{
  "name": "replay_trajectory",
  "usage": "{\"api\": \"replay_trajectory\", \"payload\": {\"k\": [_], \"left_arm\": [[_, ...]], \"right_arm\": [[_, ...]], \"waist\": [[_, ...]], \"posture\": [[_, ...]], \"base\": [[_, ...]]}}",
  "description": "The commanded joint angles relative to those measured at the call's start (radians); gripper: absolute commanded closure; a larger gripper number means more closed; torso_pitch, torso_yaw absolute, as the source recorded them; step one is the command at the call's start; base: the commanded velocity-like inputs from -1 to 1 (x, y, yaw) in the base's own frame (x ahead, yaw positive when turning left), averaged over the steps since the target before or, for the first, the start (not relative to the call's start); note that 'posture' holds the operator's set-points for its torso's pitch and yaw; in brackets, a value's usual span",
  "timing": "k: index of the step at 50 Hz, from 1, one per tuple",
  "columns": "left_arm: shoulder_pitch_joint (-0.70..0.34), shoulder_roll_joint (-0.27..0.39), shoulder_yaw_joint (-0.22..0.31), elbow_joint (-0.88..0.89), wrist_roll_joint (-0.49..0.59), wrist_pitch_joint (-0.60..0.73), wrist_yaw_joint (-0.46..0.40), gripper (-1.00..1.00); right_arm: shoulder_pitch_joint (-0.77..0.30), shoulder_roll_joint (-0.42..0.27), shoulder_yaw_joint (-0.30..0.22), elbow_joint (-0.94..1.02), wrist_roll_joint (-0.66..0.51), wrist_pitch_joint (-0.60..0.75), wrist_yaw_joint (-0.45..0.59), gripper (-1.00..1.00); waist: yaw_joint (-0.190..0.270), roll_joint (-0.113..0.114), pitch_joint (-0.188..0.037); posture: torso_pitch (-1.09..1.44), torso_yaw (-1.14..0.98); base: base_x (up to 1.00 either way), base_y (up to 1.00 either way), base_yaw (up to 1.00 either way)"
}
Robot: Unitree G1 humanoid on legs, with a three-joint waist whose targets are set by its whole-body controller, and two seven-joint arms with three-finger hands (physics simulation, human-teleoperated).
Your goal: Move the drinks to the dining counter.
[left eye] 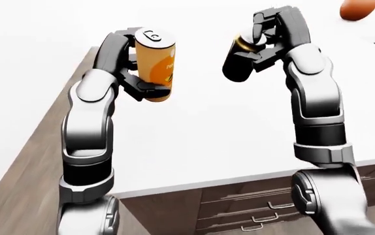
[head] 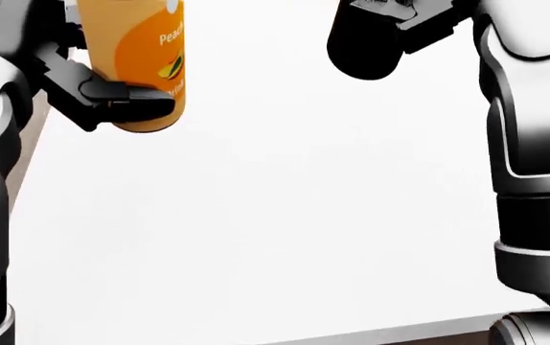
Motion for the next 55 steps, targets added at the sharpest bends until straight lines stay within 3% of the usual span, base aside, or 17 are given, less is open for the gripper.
{"api": "replay_trajectory", "payload": {"k": [1, 19, 21, 26, 37, 55], "left_arm": [[-0.042, 0.004, 0.009, -0.022, 0.002, -0.039, 0.013, 1.0], [-0.054, -0.004, 0.002, -0.013, 0.008, -0.039, 0.006, 1.0], [-0.051, -0.006, 0.002, -0.014, 0.009, -0.04, 0.004, 1.0], [-0.045, -0.009, 0.003, -0.015, 0.011, -0.041, 0.003, 1.0], [-0.03, -0.004, 0.005, -0.043, 0.011, -0.023, -0.006, 1.0], [-0.049, -0.002, 0.006, -0.03, 0.01, -0.021, -0.006, 1.0]], "right_arm": [[-0.045, -0.021, -0.017, 0.002, -0.012, -0.067, -0.021, 1.0], [-0.075, -0.113, -0.053, 0.277, -0.088, -0.092, -0.148, 1.0], [-0.07, -0.121, -0.033, 0.288, -0.112, -0.092, -0.157, 1.0], [-0.085, -0.11, -0.032, 0.387, -0.14, -0.207, -0.203, 1.0], [-0.108, -0.088, -0.014, 0.538, -0.173, -0.3, -0.263, 1.0], [-0.132, -0.084, -0.015, 0.671, -0.133, -0.412, -0.337, 1.0]], "waist": [[-0.002, -0.001, -0.035], [0.004, -0.015, -0.028], [0.006, -0.017, -0.028], [0.007, -0.018, -0.027], [0.009, -0.019, -0.031], [0.006, -0.017, -0.039]], "posture": [[0.0, 0.0], [0.0, 0.0], [0.0, 0.0], [0.0, 0.0], [0.0, 0.0], [0.0, 0.0]], "base": [[0.0, 0.0, 0.0], [0.0, 0.0, 0.0], [0.0, 0.0, 0.0], [0.0, 0.0, 0.0], [0.0, 0.0, 0.0], [0.0, 0.0, 0.0]]}}
